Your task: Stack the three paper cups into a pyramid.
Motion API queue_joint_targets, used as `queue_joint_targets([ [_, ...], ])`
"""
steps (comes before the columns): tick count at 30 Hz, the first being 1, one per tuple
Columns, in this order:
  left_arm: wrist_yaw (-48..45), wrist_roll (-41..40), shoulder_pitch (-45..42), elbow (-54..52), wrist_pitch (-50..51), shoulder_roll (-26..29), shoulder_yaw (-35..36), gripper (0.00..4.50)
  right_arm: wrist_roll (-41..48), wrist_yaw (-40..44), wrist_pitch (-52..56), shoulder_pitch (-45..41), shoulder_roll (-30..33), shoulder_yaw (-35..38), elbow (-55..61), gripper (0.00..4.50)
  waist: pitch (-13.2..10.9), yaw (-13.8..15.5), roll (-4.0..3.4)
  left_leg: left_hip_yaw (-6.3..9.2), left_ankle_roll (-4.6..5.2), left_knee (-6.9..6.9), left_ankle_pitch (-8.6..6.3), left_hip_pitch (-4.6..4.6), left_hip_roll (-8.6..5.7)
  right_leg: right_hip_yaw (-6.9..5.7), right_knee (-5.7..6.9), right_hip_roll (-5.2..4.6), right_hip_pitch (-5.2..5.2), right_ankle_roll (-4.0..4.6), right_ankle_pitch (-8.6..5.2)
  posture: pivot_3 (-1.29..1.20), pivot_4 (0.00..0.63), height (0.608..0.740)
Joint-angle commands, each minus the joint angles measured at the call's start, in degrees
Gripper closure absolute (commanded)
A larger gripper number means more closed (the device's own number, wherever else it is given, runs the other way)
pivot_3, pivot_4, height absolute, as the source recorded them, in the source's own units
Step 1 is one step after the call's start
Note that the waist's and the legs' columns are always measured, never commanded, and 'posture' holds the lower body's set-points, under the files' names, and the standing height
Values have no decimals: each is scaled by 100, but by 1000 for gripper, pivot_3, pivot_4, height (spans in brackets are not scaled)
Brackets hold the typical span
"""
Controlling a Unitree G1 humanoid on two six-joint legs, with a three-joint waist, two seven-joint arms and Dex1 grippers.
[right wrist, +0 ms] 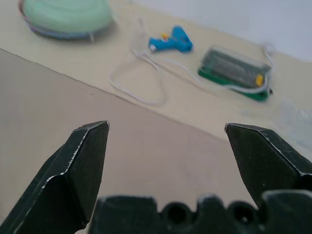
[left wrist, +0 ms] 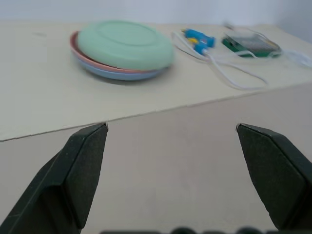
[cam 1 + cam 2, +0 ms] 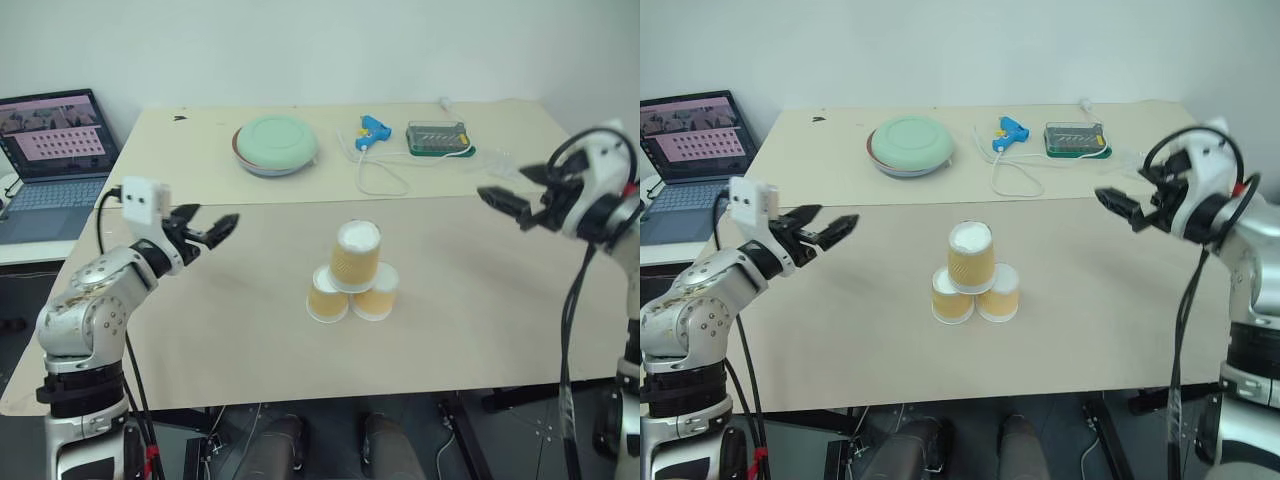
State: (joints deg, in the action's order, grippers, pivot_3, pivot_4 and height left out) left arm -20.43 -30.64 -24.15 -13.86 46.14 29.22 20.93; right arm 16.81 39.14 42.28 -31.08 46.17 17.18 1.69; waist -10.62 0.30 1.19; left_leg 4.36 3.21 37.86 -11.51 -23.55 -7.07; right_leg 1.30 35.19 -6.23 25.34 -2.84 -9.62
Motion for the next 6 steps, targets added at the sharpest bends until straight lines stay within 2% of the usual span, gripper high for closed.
queue_joint_targets([
  [1,374,137,-180,-142,-347,-76,186,0,-199,-493,-313,130,-151,53,214,52,0,-14,0,0,1,-1,-1,16,1,0,-2,1,-17,-1,0,0,150,740],
  [6,729,418,-263,4,-719,-100,224,0,-324,-878,-526,397,-585,-131,162,52,4,-13,7,0,4,-1,-3,25,0,-3,-11,3,-29,-5,0,0,150,740],
])
